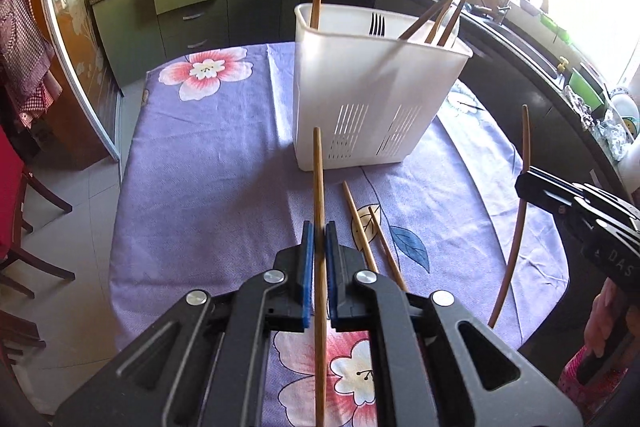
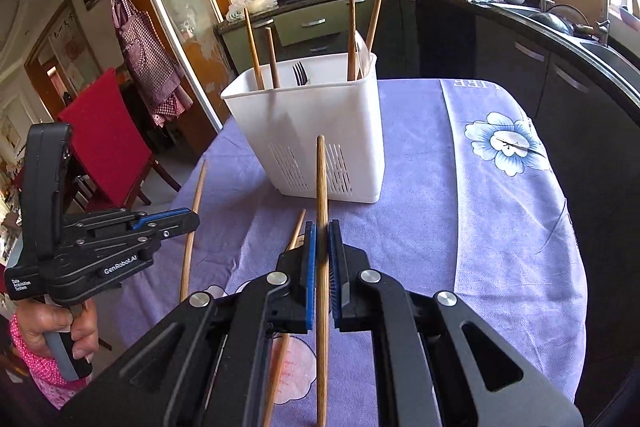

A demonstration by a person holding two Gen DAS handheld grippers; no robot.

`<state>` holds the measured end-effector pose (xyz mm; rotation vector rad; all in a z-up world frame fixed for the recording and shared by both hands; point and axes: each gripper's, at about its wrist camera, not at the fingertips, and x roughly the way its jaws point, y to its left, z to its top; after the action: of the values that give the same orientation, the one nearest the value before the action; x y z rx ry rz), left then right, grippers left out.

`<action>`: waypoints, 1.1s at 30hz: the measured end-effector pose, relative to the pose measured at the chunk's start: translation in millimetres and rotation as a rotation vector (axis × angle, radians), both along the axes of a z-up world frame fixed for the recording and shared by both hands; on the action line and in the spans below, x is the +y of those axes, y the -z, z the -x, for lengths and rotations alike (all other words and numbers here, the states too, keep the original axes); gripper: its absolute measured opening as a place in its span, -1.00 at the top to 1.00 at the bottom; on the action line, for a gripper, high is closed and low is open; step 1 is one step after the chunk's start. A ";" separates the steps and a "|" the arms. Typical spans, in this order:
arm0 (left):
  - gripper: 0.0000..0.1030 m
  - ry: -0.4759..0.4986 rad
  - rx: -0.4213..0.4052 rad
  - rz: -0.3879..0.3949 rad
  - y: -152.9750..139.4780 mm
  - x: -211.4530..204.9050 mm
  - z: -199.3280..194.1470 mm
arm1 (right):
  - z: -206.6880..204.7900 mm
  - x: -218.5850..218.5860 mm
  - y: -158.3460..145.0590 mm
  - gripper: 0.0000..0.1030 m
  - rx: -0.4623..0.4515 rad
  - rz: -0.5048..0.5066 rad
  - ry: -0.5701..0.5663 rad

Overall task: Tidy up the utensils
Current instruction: 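Lift the chopsticks upright toward the white holder with both grippers, then drop the left gripper's chopstick into the holder while the right gripper drops its chopstick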

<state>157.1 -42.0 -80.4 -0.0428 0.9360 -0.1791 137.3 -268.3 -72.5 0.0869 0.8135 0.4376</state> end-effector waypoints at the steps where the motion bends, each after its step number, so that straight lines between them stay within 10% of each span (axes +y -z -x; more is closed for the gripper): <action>1: 0.89 0.000 -0.014 0.001 -5.3 0.8 3.9 | 3.0 -2.1 -2.8 0.86 -0.006 -0.007 0.001; 33: 0.89 0.006 -0.179 -0.009 -69.1 12.9 45.1 | 40.0 -7.8 -67.0 0.86 -0.182 -0.006 -0.019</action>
<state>112.1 -29.1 -11.4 -0.0156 0.7587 -0.1818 97.3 -276.0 -5.5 0.0443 0.6340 0.4588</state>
